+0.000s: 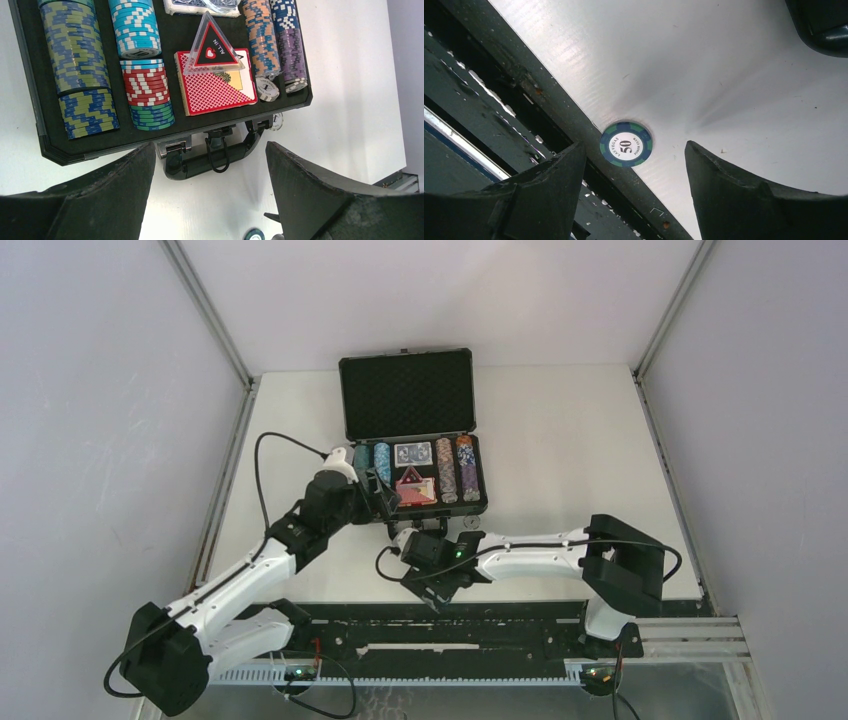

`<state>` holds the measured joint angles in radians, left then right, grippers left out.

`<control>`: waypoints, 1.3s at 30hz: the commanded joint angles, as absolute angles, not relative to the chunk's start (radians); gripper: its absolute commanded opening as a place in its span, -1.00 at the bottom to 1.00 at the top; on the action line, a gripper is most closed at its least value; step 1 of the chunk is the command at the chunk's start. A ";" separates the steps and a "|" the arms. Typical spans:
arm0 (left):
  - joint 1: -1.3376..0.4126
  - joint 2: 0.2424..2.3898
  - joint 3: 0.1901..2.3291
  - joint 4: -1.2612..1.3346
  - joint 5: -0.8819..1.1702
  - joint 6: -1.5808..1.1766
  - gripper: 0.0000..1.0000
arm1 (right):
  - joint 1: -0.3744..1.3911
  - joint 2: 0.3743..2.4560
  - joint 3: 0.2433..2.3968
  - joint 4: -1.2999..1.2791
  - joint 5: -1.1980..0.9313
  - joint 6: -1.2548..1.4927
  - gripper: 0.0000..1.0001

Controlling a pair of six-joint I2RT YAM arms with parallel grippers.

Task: Pack up texas hold em set

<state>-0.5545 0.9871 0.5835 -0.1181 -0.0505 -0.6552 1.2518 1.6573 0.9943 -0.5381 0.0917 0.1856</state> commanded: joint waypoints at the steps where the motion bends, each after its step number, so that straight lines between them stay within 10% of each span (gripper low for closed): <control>1: -0.558 0.974 0.575 -0.094 -0.056 -0.648 0.71 | 1.256 1.654 1.032 -0.563 0.082 0.146 0.61; 39: -0.558 0.990 0.576 -0.089 -0.058 -0.648 0.71 | 1.279 1.731 1.032 -0.543 0.070 0.200 0.31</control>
<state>-0.5541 1.0012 0.5835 -0.1173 -0.0505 -0.6552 1.2671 1.7084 1.0054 -0.5655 0.0624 0.1673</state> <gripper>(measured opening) 0.854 0.665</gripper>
